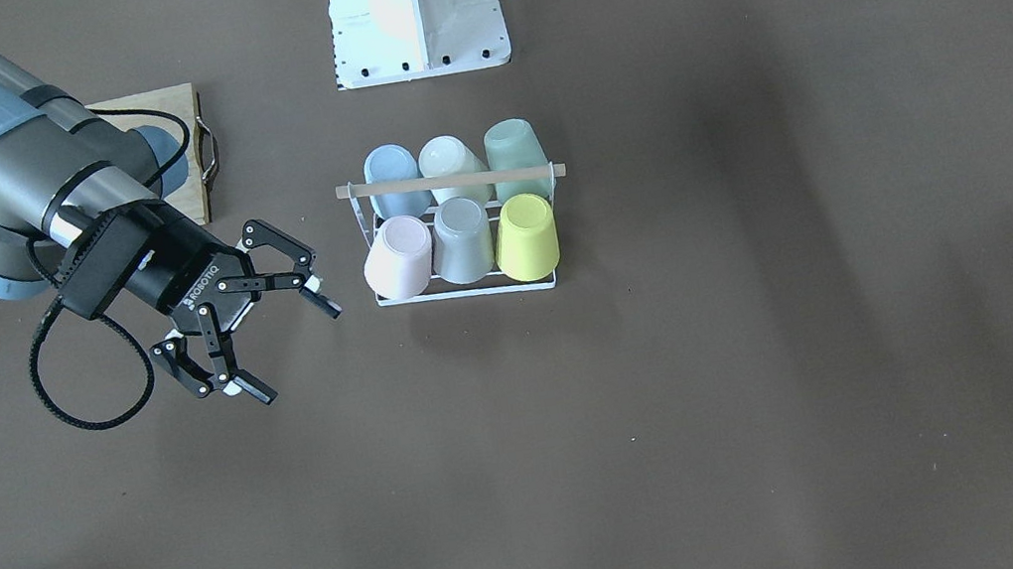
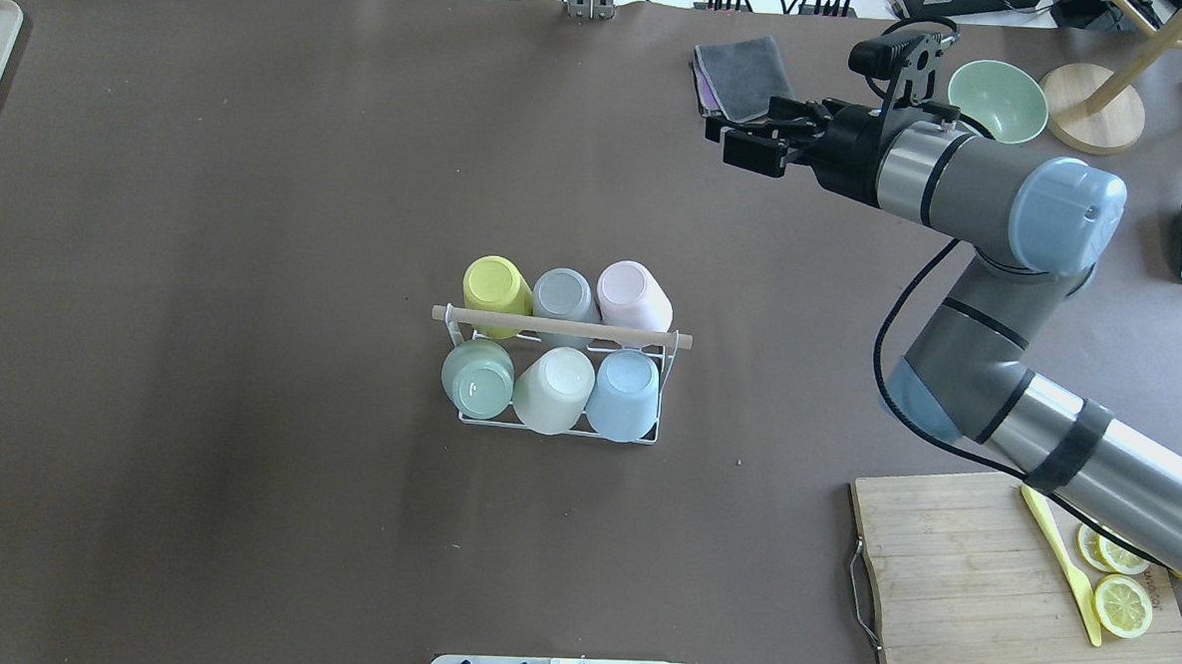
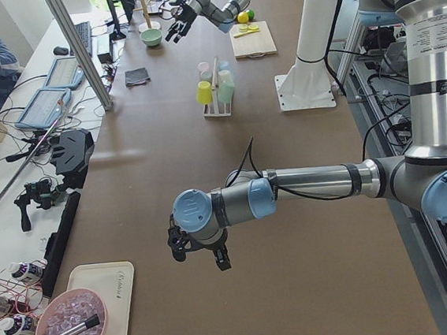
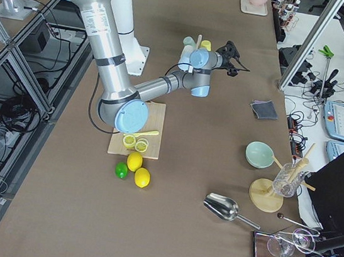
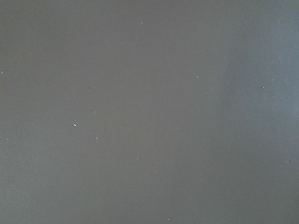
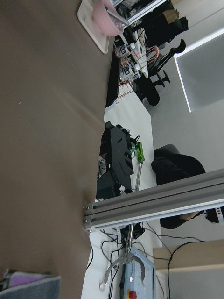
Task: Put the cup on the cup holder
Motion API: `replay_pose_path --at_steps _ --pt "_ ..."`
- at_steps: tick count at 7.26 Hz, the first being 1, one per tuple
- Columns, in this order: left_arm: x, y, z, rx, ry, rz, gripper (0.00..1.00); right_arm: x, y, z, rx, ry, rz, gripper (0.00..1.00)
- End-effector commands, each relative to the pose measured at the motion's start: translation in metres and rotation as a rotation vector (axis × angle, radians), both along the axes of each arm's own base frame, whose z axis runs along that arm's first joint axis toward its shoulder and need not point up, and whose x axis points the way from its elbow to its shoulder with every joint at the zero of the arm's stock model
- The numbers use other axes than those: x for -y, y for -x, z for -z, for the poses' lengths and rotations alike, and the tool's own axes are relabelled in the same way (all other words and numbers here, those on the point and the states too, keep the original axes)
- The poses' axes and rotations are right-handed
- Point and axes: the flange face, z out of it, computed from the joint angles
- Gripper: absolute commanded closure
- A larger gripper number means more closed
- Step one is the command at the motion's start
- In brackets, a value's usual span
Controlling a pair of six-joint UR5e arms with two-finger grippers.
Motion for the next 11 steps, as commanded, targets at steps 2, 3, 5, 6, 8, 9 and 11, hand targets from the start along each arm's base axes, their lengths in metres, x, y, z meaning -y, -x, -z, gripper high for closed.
replay_pose_path --at_steps 2,3,5,6,8,9,11 --pt "0.000 0.000 -0.001 -0.001 0.002 -0.001 0.02 0.000 -0.079 -0.046 -0.198 0.404 0.073 0.00" --pt "0.000 0.000 -0.001 -0.001 0.002 -0.001 0.02 0.017 -0.115 -0.059 -0.237 0.536 0.118 0.00" --pt "0.000 0.000 -0.001 -0.001 0.003 0.000 0.02 0.016 -0.148 -0.103 -0.327 0.692 0.179 0.00" --pt "0.000 0.000 -0.001 -0.001 0.002 -0.001 0.02 -0.001 -0.160 -0.133 -0.362 0.739 0.178 0.00" --pt "0.000 0.000 -0.001 -0.002 0.002 0.000 0.02 -0.052 -0.206 -0.196 -0.526 0.733 0.239 0.00" --pt "0.000 0.000 -0.001 -0.002 0.002 0.000 0.02 -0.066 -0.235 -0.230 -0.571 0.724 0.271 0.00" --pt "0.000 0.000 -0.001 -0.002 0.002 0.000 0.02 -0.065 -0.320 -0.310 -0.571 0.730 0.337 0.00"
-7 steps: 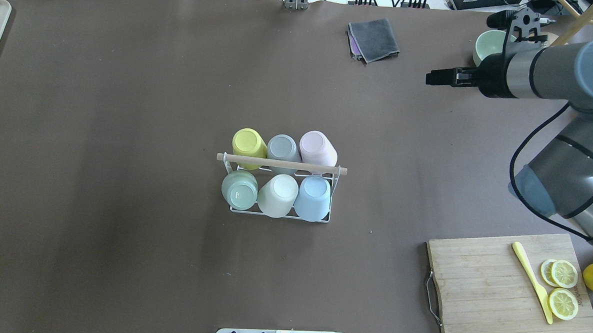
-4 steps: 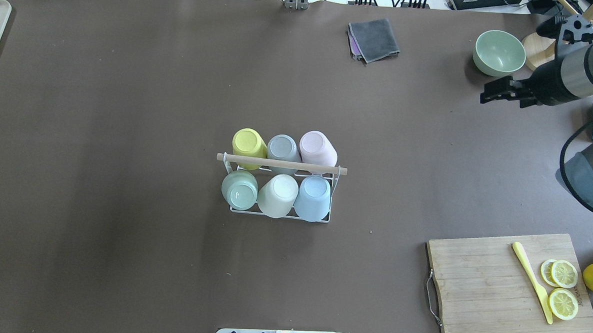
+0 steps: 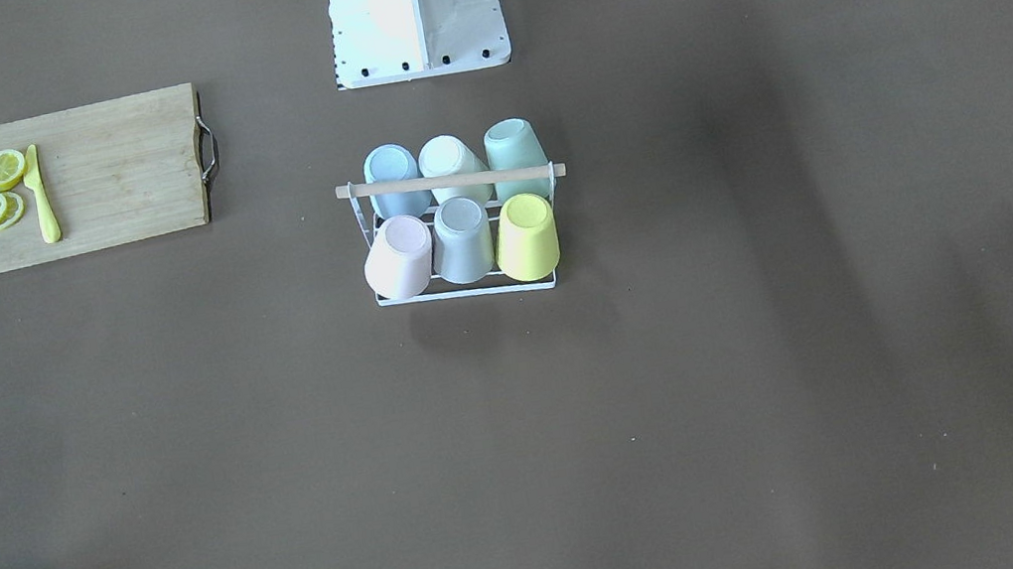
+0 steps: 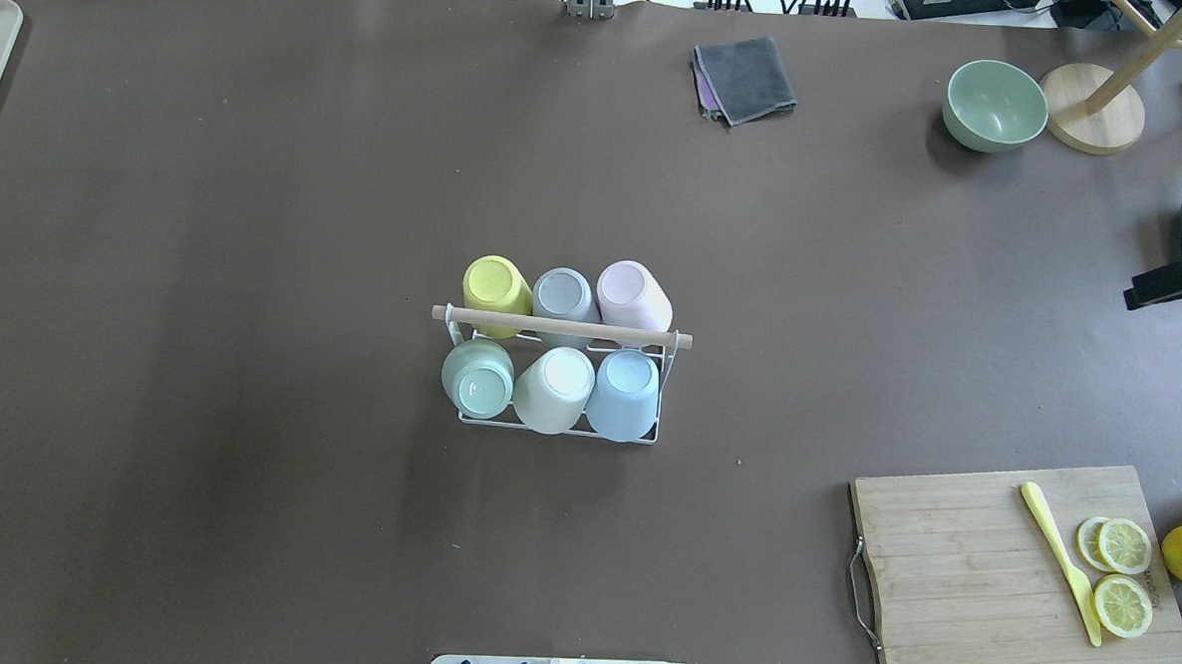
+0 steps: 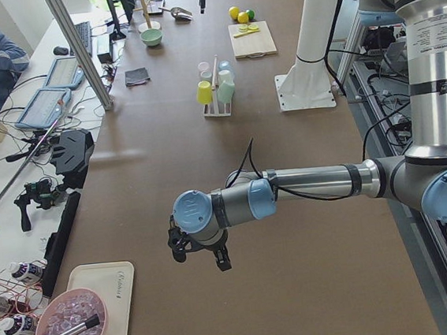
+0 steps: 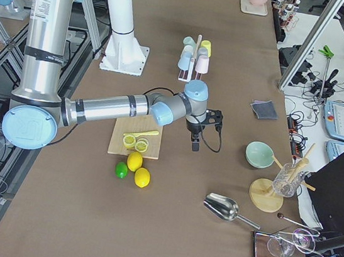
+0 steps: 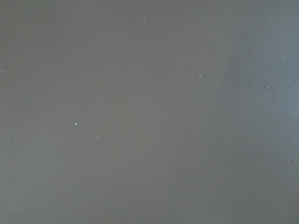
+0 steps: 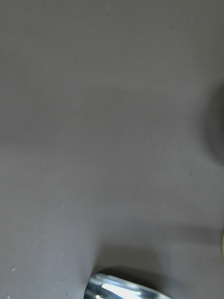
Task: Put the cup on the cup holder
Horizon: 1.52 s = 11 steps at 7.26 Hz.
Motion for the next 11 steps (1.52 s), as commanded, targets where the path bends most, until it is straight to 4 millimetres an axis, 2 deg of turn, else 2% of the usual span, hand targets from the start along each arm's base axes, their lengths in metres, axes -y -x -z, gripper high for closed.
replay_pose_path --at_steps 1,2,3,4,5,6,8,9,11 --pt "0.000 0.000 0.000 0.000 0.000 0.000 0.02 -0.012 -0.097 -0.102 0.091 0.073 0.029 0.00" --pt "0.000 0.000 0.000 0.000 0.000 0.000 0.02 -0.017 -0.118 -0.132 0.076 0.068 0.047 0.00" --pt "0.000 0.000 0.000 0.000 0.000 0.000 0.02 -0.022 -0.126 -0.146 0.070 0.104 0.033 0.00" --pt "0.000 0.000 0.000 0.000 0.000 0.000 0.02 -0.023 -0.129 -0.148 0.063 0.120 0.024 0.00" --pt "0.000 0.000 0.000 0.000 0.001 0.001 0.02 -0.022 -0.136 -0.144 0.053 0.164 0.009 0.00" --pt "0.000 0.000 0.000 0.000 0.001 0.001 0.02 -0.015 -0.142 -0.117 0.054 0.189 -0.008 0.00" --pt "0.000 0.000 -0.001 0.000 0.003 0.001 0.02 -0.019 -0.145 -0.071 0.043 0.252 -0.019 0.00" --pt "0.000 0.000 -0.001 0.000 0.003 0.001 0.02 -0.014 -0.145 -0.066 0.038 0.247 -0.019 0.00" --pt "0.000 0.000 -0.001 0.000 0.004 0.001 0.02 -0.017 -0.147 -0.069 0.039 0.252 -0.024 0.00"
